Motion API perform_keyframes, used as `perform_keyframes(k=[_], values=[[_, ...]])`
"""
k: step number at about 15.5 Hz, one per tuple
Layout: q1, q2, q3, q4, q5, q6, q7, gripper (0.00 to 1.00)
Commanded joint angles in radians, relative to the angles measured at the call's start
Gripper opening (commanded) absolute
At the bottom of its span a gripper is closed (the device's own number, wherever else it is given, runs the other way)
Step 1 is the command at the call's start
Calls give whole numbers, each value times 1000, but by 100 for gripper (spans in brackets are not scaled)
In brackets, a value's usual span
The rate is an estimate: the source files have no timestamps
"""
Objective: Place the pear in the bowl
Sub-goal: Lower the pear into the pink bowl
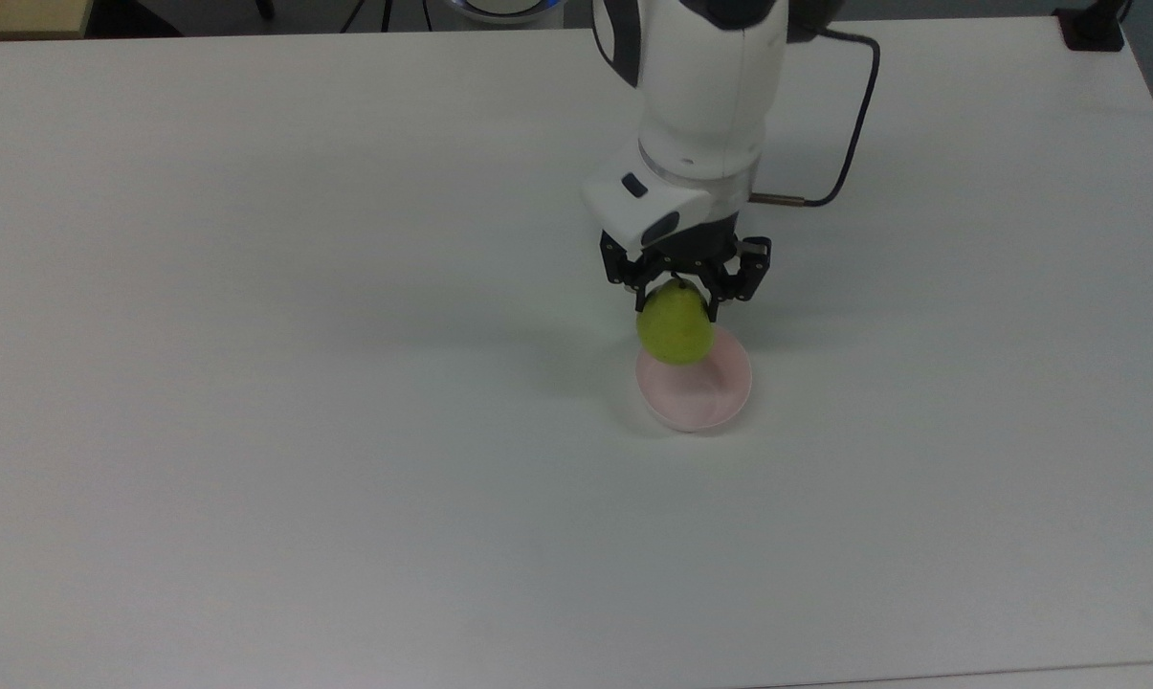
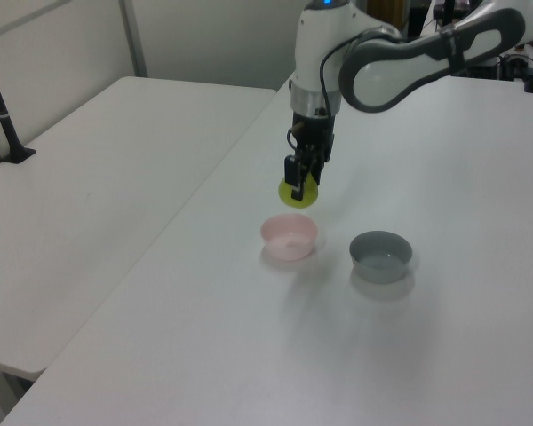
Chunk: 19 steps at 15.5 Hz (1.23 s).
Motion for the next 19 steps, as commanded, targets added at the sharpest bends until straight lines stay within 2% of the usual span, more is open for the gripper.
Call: perform_keyframes(k=[1,9,12,13,15,19], values=[[31,48,-15,30,18,12,25,25],[36,125,-14,32,12,105,78,42],[41,134,-14,32,12,107,78,61],[48,137,-15,32,9,108,78,76],[54,140,-15,32,7,113,76,100],[54,132,-17,32,5,110,73,100]])
